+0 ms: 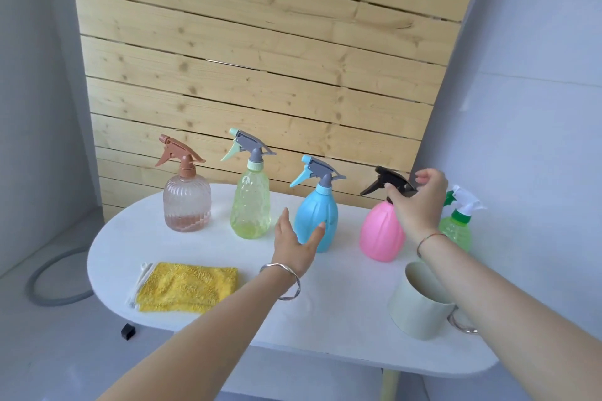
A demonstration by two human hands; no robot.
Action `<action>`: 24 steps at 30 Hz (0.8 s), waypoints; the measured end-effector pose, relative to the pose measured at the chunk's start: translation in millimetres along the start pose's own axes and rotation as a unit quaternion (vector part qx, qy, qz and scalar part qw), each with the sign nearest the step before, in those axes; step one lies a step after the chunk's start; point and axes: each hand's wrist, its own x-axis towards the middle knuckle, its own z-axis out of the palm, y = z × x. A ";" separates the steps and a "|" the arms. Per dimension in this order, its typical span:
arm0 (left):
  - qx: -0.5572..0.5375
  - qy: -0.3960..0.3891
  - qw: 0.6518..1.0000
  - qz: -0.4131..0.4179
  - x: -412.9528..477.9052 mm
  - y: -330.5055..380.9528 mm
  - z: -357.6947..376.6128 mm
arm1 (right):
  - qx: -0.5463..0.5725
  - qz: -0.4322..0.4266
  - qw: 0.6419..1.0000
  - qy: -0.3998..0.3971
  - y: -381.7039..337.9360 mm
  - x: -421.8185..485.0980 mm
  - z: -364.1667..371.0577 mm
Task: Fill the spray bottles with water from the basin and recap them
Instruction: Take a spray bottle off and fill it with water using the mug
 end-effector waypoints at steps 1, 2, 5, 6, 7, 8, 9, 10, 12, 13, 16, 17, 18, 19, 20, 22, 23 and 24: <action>-0.009 -0.003 1.000 -0.001 -1.6 2.6 6.8 | -0.003 0.028 0.999 -0.018 8.3 3.5 -1.0; -0.018 -0.008 1.000 -0.002 -3.5 4.7 13.0 | 0.005 0.058 0.998 -0.035 15.9 6.0 -0.8; -0.042 -0.020 0.999 -0.005 -6.9 8.5 30.4 | 0.051 0.146 0.982 -0.111 35.6 7.2 7.4; -0.048 -0.019 0.999 -0.002 -7.5 9.3 33.9 | 0.068 0.165 0.975 -0.130 41.4 8.7 11.2; -0.053 -0.017 0.998 0.003 -7.8 10.2 36.2 | 0.077 0.180 0.971 -0.139 44.0 9.4 14.2; -0.057 -0.014 0.998 0.010 -8.6 10.9 37.4 | 0.083 0.184 0.968 -0.146 45.7 9.8 16.4; -0.060 -0.011 0.998 0.016 -9.2 11.6 38.0 | 0.077 0.180 0.969 -0.148 45.8 10.5 17.8; -0.061 -0.010 0.998 0.020 -9.8 11.9 38.6 | 0.063 0.168 0.973 -0.143 48.5 12.0 19.5; -0.058 -0.010 0.998 0.021 -11.3 13.6 38.8 | 0.026 0.144 0.981 -0.124 47.7 11.7 16.8; -0.057 -0.011 0.998 0.022 -12.5 14.7 38.7 | 0.013 0.137 0.984 -0.111 43.4 9.8 12.9; -0.054 -0.026 0.998 0.034 -19.4 24.7 35.1 | 0.034 0.083 0.993 -0.075 17.5 4.3 -8.7; -0.051 -0.037 0.997 0.039 -22.0 30.3 32.4 | 0.055 0.065 0.994 -0.069 3.5 2.1 -18.4; -0.048 -0.048 0.997 0.046 -25.2 36.2 29.6 | 0.082 0.051 0.993 -0.066 -10.7 -0.3 -28.2; -0.042 -0.061 0.996 0.053 -29.0 42.4 26.1 | 0.117 0.051 0.989 -0.068 -24.1 -3.3 -37.1; -0.033 -0.075 0.995 0.062 -33.8 48.9 22.2 | 0.155 0.059 0.983 -0.078 -36.5 -7.1 -46.0; -0.025 -0.096 0.992 0.082 -47.6 63.0 13.4 | 0.212 0.076 0.967 -0.118 -63.8 -18.5 -65.3; -0.028 -0.102 0.990 0.095 -54.8 66.7 9.8 | 0.234 0.080 0.958 -0.143 -75.2 -25.4 -72.4; -0.035 -0.101 0.988 0.108 -62.4 68.8 5.9 | 0.254 0.084 0.949 -0.164 -86.2 -33.2 -79.3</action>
